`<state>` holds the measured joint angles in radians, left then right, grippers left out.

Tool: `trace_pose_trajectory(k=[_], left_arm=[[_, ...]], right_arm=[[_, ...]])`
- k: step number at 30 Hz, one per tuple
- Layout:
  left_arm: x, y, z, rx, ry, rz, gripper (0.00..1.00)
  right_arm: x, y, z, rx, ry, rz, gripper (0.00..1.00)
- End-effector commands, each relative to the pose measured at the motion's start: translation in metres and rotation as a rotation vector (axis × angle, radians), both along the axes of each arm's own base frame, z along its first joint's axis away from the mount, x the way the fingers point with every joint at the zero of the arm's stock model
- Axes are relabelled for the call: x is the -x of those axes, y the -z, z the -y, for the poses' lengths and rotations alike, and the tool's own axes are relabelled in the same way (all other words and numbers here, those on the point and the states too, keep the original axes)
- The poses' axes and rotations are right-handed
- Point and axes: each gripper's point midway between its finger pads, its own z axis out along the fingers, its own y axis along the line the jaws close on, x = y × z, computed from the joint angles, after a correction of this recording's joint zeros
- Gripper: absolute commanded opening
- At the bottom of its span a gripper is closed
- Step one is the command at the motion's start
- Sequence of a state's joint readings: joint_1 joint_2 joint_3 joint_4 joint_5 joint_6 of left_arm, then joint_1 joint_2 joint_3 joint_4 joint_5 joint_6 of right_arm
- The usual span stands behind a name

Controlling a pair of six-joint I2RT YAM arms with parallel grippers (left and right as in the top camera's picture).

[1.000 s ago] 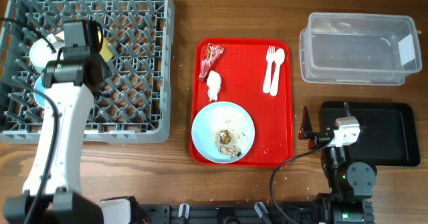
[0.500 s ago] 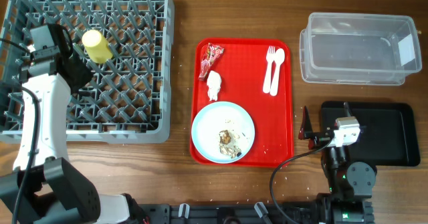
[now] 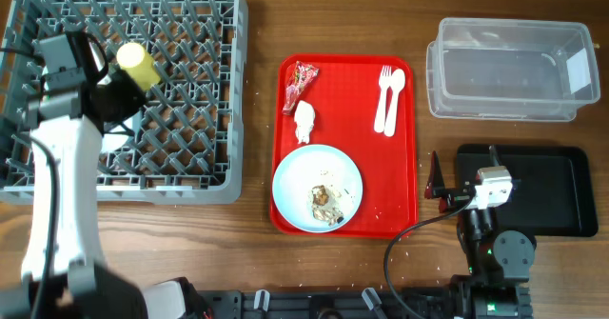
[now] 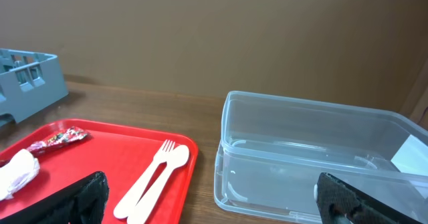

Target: Sort waste into correct bins and load items into the dishwasher rack

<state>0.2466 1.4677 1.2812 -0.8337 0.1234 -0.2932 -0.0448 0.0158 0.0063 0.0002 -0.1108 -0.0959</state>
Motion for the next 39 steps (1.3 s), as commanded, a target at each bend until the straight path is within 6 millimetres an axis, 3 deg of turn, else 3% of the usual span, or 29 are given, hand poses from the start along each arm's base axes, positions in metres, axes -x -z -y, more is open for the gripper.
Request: trace_pose_trajectory(k=[1, 5, 7, 12, 16, 22, 25, 28, 31, 33, 35, 36, 37, 39], left_arm=[[-0.003, -0.041, 0.075, 0.277, 0.253, 0.156, 0.04], [-0.019, -0.033, 0.106, 0.469, 0.414, 0.185, 0.04], [-0.032, -0.027, 0.108, 0.513, 0.441, 0.204, 0.04], [-0.044, -0.004, 0.075, 0.672, 0.374, 0.2, 0.04], [-0.041, 0.005, 0.024, 0.683, 0.243, 0.215, 0.04], [-0.026, 0.025, -0.005, 0.701, 0.118, 0.151, 0.05], [-0.014, 0.051, -0.042, 0.554, -0.021, 0.061, 0.14], [-0.003, 0.062, -0.077, 0.457, -0.125, 0.029, 0.71], [0.002, 0.058, -0.1, 0.425, -0.175, 0.058, 0.78], [0.007, 0.036, -0.113, 0.401, -0.2, 0.097, 0.67], [0.009, 0.007, -0.111, 0.368, -0.189, 0.142, 0.47], [0.008, -0.008, -0.099, 0.348, -0.151, 0.163, 0.29], [0.006, -0.013, -0.074, 0.31, -0.093, 0.137, 0.04], [-0.003, -0.001, -0.038, 0.214, -0.006, 0.048, 0.04]], right_arm=[[0.0, -0.002, 0.002, 0.009, 0.012, 0.01, 1.0], [0.0, -0.002, 0.002, 0.009, 0.012, 0.01, 1.0], [0.0, -0.002, 0.002, 0.009, 0.012, 0.01, 1.0], [0.0, -0.002, 0.002, 0.009, 0.011, 0.01, 1.0], [0.0, -0.002, 0.002, 0.009, 0.012, 0.01, 1.0], [0.0, -0.002, 0.002, 0.009, 0.011, 0.01, 1.0], [0.0, -0.002, 0.002, 0.008, 0.012, 0.01, 1.0], [0.0, -0.002, 0.002, 0.009, 0.012, 0.01, 1.0], [0.0, -0.002, 0.002, 0.009, 0.012, 0.01, 1.0], [0.0, -0.002, 0.002, 0.009, 0.012, 0.01, 1.0], [0.0, -0.002, 0.002, 0.009, 0.012, 0.01, 1.0], [0.0, -0.002, 0.002, 0.009, 0.012, 0.01, 1.0], [0.0, -0.002, 0.002, 0.009, 0.011, 0.01, 1.0], [0.0, -0.002, 0.002, 0.009, 0.012, 0.01, 1.0]])
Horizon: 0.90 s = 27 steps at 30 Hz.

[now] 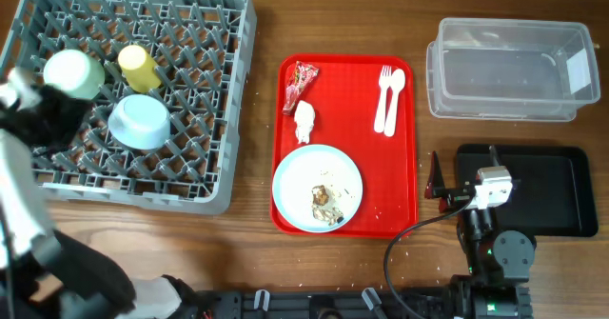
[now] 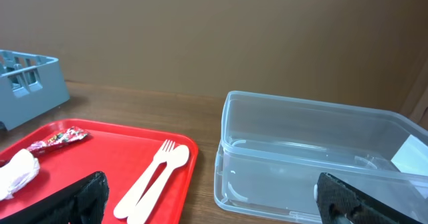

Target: Sort waste into correct bins and load items into the dishwasher rack

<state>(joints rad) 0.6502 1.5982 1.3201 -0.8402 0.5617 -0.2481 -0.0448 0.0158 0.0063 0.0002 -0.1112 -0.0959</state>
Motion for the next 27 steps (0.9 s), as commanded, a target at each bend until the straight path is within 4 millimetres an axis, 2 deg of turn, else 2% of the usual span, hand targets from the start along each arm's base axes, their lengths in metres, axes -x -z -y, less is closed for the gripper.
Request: trace_pose_trajectory(k=[1, 3, 5, 6, 9, 12, 14, 16, 18, 20, 22, 23, 24, 25, 26, 27], left_arm=[[-0.022, -0.001, 0.063, -0.229, 0.187, -0.073, 0.04], [-0.032, 0.021, 0.082, -0.378, 0.19, -0.181, 0.04], [-0.03, 0.035, 0.068, -0.491, 0.073, -0.277, 0.04], [-0.029, 0.042, 0.064, -0.514, 0.06, -0.306, 0.04], [-0.021, 0.067, 0.033, -0.519, 0.001, -0.4, 0.04], [-0.006, 0.069, -0.002, -0.493, -0.093, -0.437, 0.04], [0.004, 0.071, -0.014, -0.464, -0.125, -0.454, 0.04], [0.006, 0.072, -0.014, -0.423, -0.128, -0.453, 0.04], [0.003, 0.066, -0.006, -0.377, -0.111, -0.414, 0.04], [-0.004, 0.04, 0.013, -0.325, -0.069, -0.31, 0.04], [-0.015, -0.002, 0.061, -0.243, 0.089, -0.125, 0.04], [-0.019, -0.02, 0.093, -0.202, 0.205, -0.039, 0.04], [-0.021, -0.029, 0.118, -0.184, 0.289, 0.004, 0.11], [-0.02, -0.03, 0.146, -0.18, 0.374, 0.015, 0.49], [-0.018, -0.023, 0.179, -0.177, 0.467, -0.001, 0.69], [-0.016, -0.017, 0.2, -0.176, 0.524, -0.016, 0.69]], right_arm=[[0.0, -0.002, 0.002, 0.009, 0.012, 0.01, 1.0], [0.0, -0.002, 0.002, 0.009, 0.012, 0.01, 1.0], [0.0, -0.002, 0.003, 0.009, 0.013, 0.01, 1.0], [0.0, -0.002, 0.002, 0.009, 0.012, 0.01, 1.0], [0.0, -0.002, 0.002, 0.009, 0.012, 0.01, 1.0], [0.0, -0.002, 0.002, 0.009, 0.012, 0.01, 1.0], [0.0, -0.002, 0.002, 0.009, 0.012, 0.01, 1.0], [0.0, -0.002, 0.002, 0.009, 0.012, 0.01, 1.0], [0.0, -0.002, 0.002, 0.009, 0.012, 0.01, 1.0], [0.0, -0.002, 0.002, 0.009, 0.012, 0.01, 1.0], [0.0, -0.002, 0.002, 0.009, 0.012, 0.01, 1.0], [0.0, -0.002, 0.002, 0.009, 0.012, 0.01, 1.0], [0.0, -0.002, 0.002, 0.009, 0.012, 0.01, 1.0], [0.0, -0.002, 0.002, 0.009, 0.012, 0.01, 1.0], [0.0, -0.002, 0.002, 0.009, 0.012, 0.01, 1.0], [0.0, -0.002, 0.002, 0.009, 0.012, 0.01, 1.0]])
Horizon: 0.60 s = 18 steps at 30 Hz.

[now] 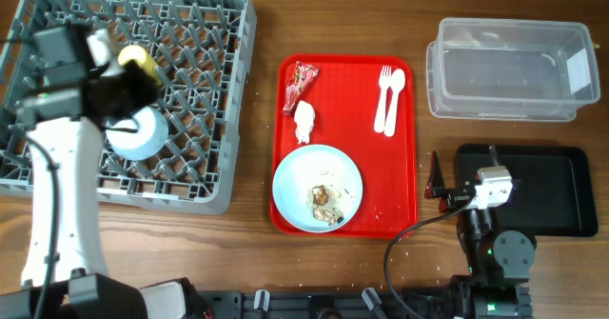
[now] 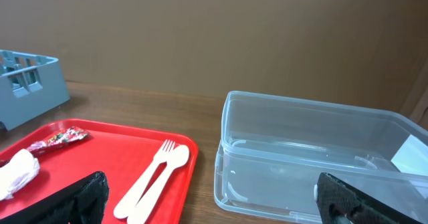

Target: Sort waste into correct bins and load items into the dishwasher rack

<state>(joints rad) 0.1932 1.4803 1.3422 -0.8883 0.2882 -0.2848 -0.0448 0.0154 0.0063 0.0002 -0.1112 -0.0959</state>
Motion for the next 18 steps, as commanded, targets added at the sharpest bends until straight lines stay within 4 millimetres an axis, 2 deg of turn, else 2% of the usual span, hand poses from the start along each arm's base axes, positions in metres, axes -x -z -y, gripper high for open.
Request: trace_pose_trajectory(k=[1, 2, 3, 7, 9, 12, 13, 17, 18], left_arm=[[0.005, 0.019, 0.093, 0.048, 0.291, -0.057, 0.69], [0.006, 0.032, 0.107, -0.008, 0.325, -0.088, 0.7], [0.006, 0.043, 0.111, -0.08, 0.333, -0.117, 0.69], [0.005, 0.077, 0.097, -0.323, 0.257, -0.216, 0.69], [0.004, 0.084, 0.095, -0.333, 0.259, -0.234, 0.67], [0.004, 0.094, 0.095, -0.356, 0.311, -0.255, 0.59], [0.004, 0.103, 0.096, -0.357, 0.314, -0.277, 0.57], [-0.018, 0.14, 0.101, -0.357, 0.315, -0.284, 0.43], [-0.022, 0.142, 0.102, -0.355, 0.309, -0.271, 0.4]], right_arm=[[0.0, -0.002, 0.002, 0.009, 0.012, 0.01, 1.0], [0.0, -0.002, 0.002, 0.009, 0.012, 0.01, 1.0], [0.0, -0.002, 0.002, 0.009, 0.012, 0.01, 1.0], [0.0, -0.002, 0.002, 0.009, 0.012, 0.01, 1.0], [0.0, -0.002, 0.002, 0.009, 0.012, 0.01, 1.0], [0.0, -0.002, 0.002, 0.009, 0.012, 0.01, 1.0], [0.0, -0.002, 0.002, 0.009, 0.012, 0.01, 1.0], [0.0, -0.002, 0.002, 0.009, 0.012, 0.01, 1.0], [0.0, -0.002, 0.002, 0.009, 0.012, 0.01, 1.0]])
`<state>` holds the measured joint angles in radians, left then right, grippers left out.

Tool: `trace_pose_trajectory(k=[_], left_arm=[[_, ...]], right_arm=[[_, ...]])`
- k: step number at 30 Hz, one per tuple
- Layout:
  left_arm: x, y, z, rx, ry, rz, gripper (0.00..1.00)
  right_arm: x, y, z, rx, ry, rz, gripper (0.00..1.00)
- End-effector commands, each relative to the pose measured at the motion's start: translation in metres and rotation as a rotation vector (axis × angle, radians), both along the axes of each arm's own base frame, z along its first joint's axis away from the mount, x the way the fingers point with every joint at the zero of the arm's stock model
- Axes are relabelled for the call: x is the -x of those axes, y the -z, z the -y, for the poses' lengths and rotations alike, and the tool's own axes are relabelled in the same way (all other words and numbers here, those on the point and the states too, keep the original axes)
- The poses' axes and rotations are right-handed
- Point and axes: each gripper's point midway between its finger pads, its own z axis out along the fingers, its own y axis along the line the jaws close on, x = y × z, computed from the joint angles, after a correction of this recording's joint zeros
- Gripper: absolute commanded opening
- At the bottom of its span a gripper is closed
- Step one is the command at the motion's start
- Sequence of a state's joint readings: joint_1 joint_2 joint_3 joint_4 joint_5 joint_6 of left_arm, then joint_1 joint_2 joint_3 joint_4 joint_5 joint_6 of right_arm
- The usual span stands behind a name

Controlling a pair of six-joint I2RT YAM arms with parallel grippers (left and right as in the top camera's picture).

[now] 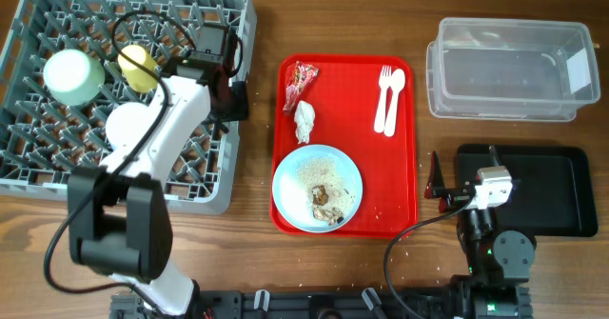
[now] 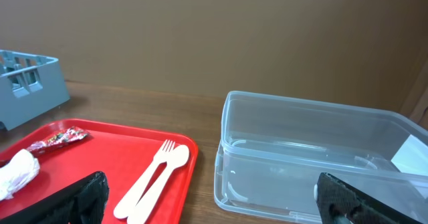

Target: Sort waste into correct bins and load items into the dishwasher rack

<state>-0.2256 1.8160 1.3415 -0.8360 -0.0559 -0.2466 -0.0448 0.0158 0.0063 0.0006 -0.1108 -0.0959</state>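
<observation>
The grey dishwasher rack point(image 1: 57, 181) at the left holds a pale green cup point(image 1: 68, 74), a yellow cup point(image 1: 140, 64) and a pale bowl point(image 1: 128, 124). My left gripper point(image 1: 231, 100) is over the rack's right edge, next to the red tray point(image 1: 404, 195); its jaws are too dark to read. On the tray lie a candy wrapper point(image 1: 303, 74), a crumpled napkin point(image 1: 304, 121), a plate with food scraps point(image 1: 317, 188), and a white fork and spoon point(image 2: 152, 179). My right gripper point(image 2: 217, 210) is parked right of the tray, open and empty.
A clear plastic bin point(image 1: 509, 69) stands at the back right, also close ahead in the right wrist view point(image 2: 314, 154). A black bin point(image 1: 552, 190) sits in front of it beside the right arm. Bare wood separates rack, tray and bins.
My left gripper was over the yellow cup and bowl in the rack; now it is at the rack's right edge near the tray. The green cup shows again. The right arm has not moved.
My left arm was over the rack's left part, by the yellow cup. Then the rack lay slightly shifted and skewed with two cups and a bowl showing, the arm at far left. It was back over the cups, and is now at the right edge.
</observation>
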Motion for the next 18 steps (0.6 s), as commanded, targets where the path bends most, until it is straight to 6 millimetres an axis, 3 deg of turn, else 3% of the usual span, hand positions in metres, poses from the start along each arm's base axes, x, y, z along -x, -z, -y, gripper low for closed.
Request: trace_pose_trajectory(k=[1, 3, 9, 18], left_arm=[[-0.018, 0.018, 0.002, -0.009, -0.004, 0.028, 0.32], [-0.032, 0.014, 0.005, 0.01, -0.023, 0.088, 0.15], [-0.061, 0.012, 0.011, 0.056, -0.076, 0.193, 0.08], [-0.033, 0.023, 0.019, 0.099, -0.051, 0.064, 0.04]], right_arm=[[0.0, -0.002, 0.002, 0.009, 0.012, 0.01, 1.0], [0.0, -0.002, 0.002, 0.009, 0.012, 0.01, 1.0], [0.0, -0.002, 0.002, 0.009, 0.012, 0.01, 1.0], [0.0, -0.002, 0.002, 0.009, 0.012, 0.01, 1.0]])
